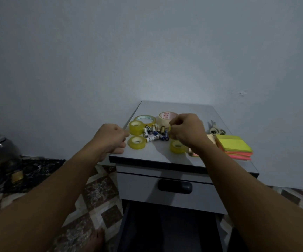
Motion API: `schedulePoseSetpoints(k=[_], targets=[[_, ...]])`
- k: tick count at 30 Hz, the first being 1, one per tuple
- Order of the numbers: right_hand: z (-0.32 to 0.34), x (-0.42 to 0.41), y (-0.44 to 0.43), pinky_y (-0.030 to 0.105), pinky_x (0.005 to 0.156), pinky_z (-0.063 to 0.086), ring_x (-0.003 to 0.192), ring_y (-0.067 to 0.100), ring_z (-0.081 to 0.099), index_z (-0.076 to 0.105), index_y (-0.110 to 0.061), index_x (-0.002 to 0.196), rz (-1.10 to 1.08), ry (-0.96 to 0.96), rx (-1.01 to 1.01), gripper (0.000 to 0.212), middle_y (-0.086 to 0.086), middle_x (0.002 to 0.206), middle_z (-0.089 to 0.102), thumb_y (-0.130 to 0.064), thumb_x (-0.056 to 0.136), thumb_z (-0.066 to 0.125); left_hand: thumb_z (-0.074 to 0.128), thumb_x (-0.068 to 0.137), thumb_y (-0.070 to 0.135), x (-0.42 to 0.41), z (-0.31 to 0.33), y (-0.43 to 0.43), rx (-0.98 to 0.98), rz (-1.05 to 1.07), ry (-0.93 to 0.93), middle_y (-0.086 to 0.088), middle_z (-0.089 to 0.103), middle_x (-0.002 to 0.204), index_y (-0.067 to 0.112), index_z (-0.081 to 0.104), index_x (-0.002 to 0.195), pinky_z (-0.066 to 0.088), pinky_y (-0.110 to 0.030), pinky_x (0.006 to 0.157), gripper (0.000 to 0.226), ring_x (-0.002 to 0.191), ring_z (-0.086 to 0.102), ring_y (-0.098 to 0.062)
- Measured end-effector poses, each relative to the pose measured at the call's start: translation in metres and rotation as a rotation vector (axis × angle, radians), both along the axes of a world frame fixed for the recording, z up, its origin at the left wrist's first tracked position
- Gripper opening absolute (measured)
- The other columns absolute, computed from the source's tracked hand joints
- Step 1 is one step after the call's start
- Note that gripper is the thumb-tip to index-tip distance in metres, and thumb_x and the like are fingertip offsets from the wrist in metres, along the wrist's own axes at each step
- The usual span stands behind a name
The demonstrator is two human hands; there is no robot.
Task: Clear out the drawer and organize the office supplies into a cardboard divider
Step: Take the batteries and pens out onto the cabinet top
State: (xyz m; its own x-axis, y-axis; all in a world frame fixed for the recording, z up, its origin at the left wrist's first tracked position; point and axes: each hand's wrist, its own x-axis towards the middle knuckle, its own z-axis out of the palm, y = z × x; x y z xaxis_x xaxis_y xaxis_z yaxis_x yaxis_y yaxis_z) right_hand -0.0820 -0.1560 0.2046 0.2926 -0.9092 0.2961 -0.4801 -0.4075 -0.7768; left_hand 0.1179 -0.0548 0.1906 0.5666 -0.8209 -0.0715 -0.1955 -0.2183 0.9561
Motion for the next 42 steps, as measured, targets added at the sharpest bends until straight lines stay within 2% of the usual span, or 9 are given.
schedulePoseSetpoints(k=[3,8,14,18,24,26,29,34,42], targets=[[-0.003,-0.022,0.008,0.048,0.070,0.062,0.076,0.027,0.073,0.068,-0.016,0.082,-0.012,-0.200,0.066,0.016,0.010,0.085,0.072,-0.003,0.086,0.060,0.063,0.092,0.014,-0.002,-0.003,0.010,-0.032,0.027,0.000,-0.013,0.063,0.083,0.003,0.065,0.091,0.054,-0.030,0.057,0.012,0.066,0.061,-0.022],[-0.016,-0.060,0.049,0.033,0.051,0.049,0.059,0.023,0.062,0.067,-0.002,0.091,0.067,-0.402,0.204,0.013,0.013,0.082,0.070,0.002,0.090,0.054,0.063,0.092,0.019,-0.019,-0.013,0.041,-0.083,0.053,-0.054,-0.010,0.068,0.082,0.003,0.068,0.092,0.057,-0.033,0.061,0.017,0.067,0.063,-0.019],[-0.088,-0.092,0.093,0.031,0.047,0.048,0.059,0.025,0.059,0.068,-0.002,0.088,0.156,-0.256,0.449,0.016,0.012,0.075,0.069,0.005,0.092,0.054,0.060,0.098,0.016,-0.062,-0.061,0.080,-0.070,-0.138,-0.074,-0.007,0.066,0.073,0.008,0.065,0.089,0.047,-0.028,0.047,0.013,0.058,0.058,-0.017],[-0.171,-0.103,0.109,0.027,0.046,0.046,0.057,0.019,0.059,0.067,-0.009,0.086,0.083,-0.022,0.568,0.013,0.010,0.075,0.068,0.000,0.089,0.058,0.061,0.097,0.017,-0.087,-0.132,0.093,0.156,-0.300,-0.061,-0.006,0.067,0.079,0.015,0.063,0.094,0.047,-0.027,0.050,0.004,0.059,0.058,-0.013],[-0.294,-0.130,0.139,0.029,0.068,0.048,0.088,0.024,0.068,0.070,-0.017,0.085,0.075,0.495,0.727,0.007,0.003,0.082,0.066,-0.019,0.082,0.064,0.070,0.086,0.029,-0.110,-0.241,0.105,0.573,-0.546,-0.187,0.001,0.065,0.106,0.027,0.057,0.121,0.051,-0.024,0.075,0.038,0.089,0.063,-0.012],[-0.312,-0.136,0.150,0.025,0.078,0.048,0.110,0.028,0.065,0.069,-0.015,0.114,0.100,0.692,0.749,0.034,0.008,0.108,0.069,-0.031,0.085,0.062,0.075,0.080,0.029,-0.116,-0.264,0.109,0.644,-0.599,-0.218,0.001,0.063,0.119,0.025,0.054,0.129,0.051,-0.025,0.089,0.053,0.102,0.063,-0.014],[-0.320,-0.137,0.160,0.031,0.102,0.047,0.126,0.029,0.056,0.045,-0.016,0.144,0.044,0.787,0.813,0.077,0.011,0.139,0.057,-0.051,0.078,0.067,0.076,0.078,0.035,-0.125,-0.287,0.118,0.703,-0.569,-0.261,0.003,0.064,0.121,0.026,0.055,0.123,0.050,-0.028,0.096,0.051,0.106,0.062,-0.016],[-0.323,-0.120,0.171,0.038,0.110,0.040,0.137,0.033,0.044,0.004,-0.008,0.156,-0.001,0.845,0.840,0.125,0.018,0.151,0.040,-0.066,0.070,0.073,0.077,0.074,0.045,-0.140,-0.304,0.120,0.691,-0.479,-0.343,-0.001,0.060,0.126,0.028,0.047,0.130,0.047,-0.026,0.091,0.066,0.112,0.060,-0.024],[-0.324,-0.109,0.171,0.036,0.103,0.048,0.121,0.033,0.054,0.036,-0.015,0.140,-0.064,0.530,0.763,0.080,0.017,0.137,0.043,-0.026,0.074,0.081,0.076,0.078,0.034,-0.142,-0.313,0.116,0.672,-0.490,-0.418,-0.001,0.058,0.125,0.029,0.047,0.130,0.050,-0.031,0.087,0.060,0.106,0.059,-0.020]])
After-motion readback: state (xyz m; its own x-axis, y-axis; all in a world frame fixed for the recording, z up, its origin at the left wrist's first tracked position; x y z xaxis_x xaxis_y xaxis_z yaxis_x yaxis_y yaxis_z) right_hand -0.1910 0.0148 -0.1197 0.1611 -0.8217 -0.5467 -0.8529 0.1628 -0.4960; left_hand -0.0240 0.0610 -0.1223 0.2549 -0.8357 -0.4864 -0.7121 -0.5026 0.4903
